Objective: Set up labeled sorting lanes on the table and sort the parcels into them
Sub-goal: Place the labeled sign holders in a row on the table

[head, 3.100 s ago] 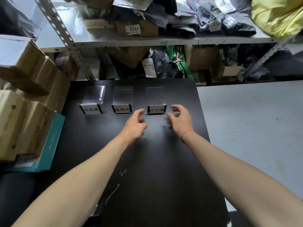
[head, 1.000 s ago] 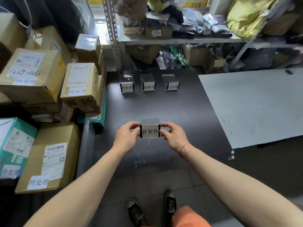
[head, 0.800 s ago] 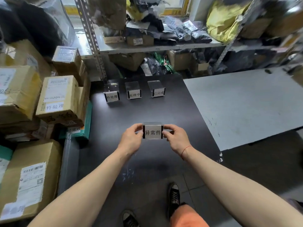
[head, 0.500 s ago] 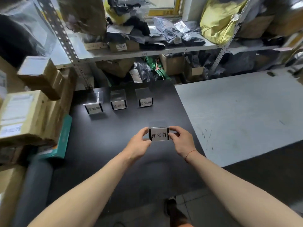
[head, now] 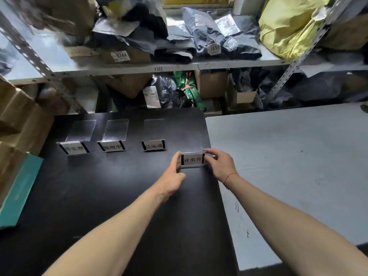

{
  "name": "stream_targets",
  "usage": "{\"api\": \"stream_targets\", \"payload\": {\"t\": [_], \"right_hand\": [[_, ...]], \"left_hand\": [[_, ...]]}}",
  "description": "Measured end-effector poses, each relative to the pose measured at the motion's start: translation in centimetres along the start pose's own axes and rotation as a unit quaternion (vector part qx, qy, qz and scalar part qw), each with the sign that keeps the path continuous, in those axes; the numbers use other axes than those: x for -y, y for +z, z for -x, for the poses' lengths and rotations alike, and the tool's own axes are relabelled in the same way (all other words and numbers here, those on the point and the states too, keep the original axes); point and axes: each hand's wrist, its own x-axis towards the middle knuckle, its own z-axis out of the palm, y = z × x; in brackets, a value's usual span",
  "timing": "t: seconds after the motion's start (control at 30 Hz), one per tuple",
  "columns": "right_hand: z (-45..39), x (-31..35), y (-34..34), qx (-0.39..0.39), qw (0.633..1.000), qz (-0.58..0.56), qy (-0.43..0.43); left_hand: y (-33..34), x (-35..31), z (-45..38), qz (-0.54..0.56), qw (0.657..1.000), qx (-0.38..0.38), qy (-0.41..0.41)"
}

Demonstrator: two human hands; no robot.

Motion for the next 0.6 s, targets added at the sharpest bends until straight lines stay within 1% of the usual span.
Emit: {"api": "stream_targets", "payload": {"t": [0.13,0.27,0.6], "right_hand": [[-4.0,-0.2,0.2,0.021,1.000,-0.014,-0.003],[-6.1,0.5,0.3,0.030,0.999,-0.027,-0.013],[-7.2,1.2,0.5,0.028,0.999,-0.035,-0.023]], "left_hand": [[-0.3,-0.5,-3.6,0.011,1.000,-0.022,0.005],[-0.8,-1.0,-5.8,0.017,0.999,-0.040,0.010],[-1.5,-0.5,-7.6,0.012,0.999,-0.044,0.018]]}}
